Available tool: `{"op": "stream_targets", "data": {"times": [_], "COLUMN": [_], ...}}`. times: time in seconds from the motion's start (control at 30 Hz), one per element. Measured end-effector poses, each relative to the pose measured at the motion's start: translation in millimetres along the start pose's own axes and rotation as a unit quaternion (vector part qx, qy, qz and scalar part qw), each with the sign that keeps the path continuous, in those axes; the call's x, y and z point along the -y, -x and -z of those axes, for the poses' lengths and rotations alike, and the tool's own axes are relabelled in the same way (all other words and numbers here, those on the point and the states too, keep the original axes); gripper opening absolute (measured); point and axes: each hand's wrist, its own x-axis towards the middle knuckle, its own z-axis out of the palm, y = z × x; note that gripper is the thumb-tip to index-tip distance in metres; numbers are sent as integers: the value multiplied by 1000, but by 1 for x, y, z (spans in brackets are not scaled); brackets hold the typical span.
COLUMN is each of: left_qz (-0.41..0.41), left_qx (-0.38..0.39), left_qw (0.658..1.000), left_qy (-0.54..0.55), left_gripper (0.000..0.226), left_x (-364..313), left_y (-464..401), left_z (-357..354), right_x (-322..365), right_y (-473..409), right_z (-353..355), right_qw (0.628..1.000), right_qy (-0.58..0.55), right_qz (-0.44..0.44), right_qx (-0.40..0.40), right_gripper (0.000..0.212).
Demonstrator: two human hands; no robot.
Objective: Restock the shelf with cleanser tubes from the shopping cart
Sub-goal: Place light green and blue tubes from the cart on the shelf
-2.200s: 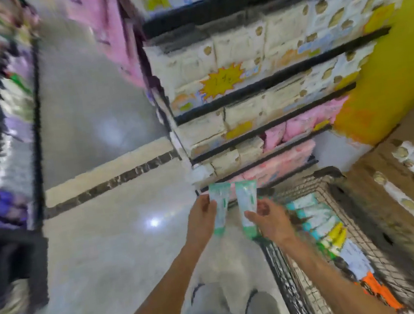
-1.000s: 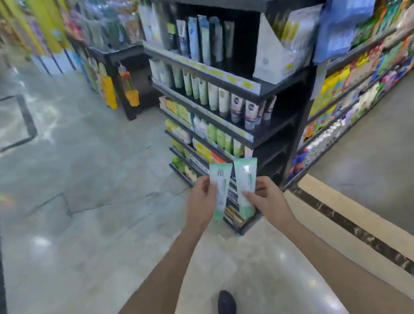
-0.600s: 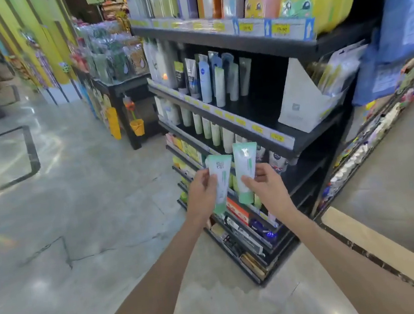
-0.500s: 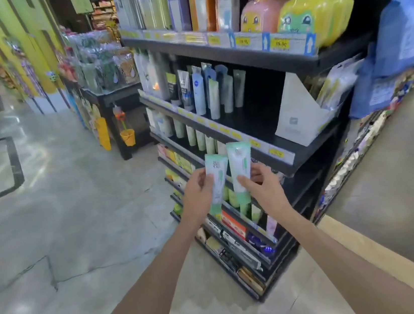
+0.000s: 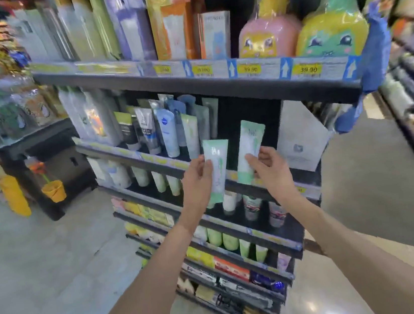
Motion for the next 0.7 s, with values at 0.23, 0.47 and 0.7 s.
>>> {"op": "stream_targets", "data": {"times": [0.23,0.47,0.7], "left_qz": [-1,-18,-47], "left_qx": [82,110,122], "left_qw": [996,991,989], "left_qy": [26,68,63], "left_gripper": [48,20,20], "left_x": [8,24,36], "left_y": [-63,-83,-91], "left_z": [23,34,45], "right_x": [17,11,-11], "right_y": [-41,-84,-117], "right_z": [-36,-58,-85], "right_qw": [997,989,984], "right_qy": [33,122,155], "right_qz": [12,-12,-38], "right_qx": [-75,-82,-74], "right_gripper": [38,32,34]}}
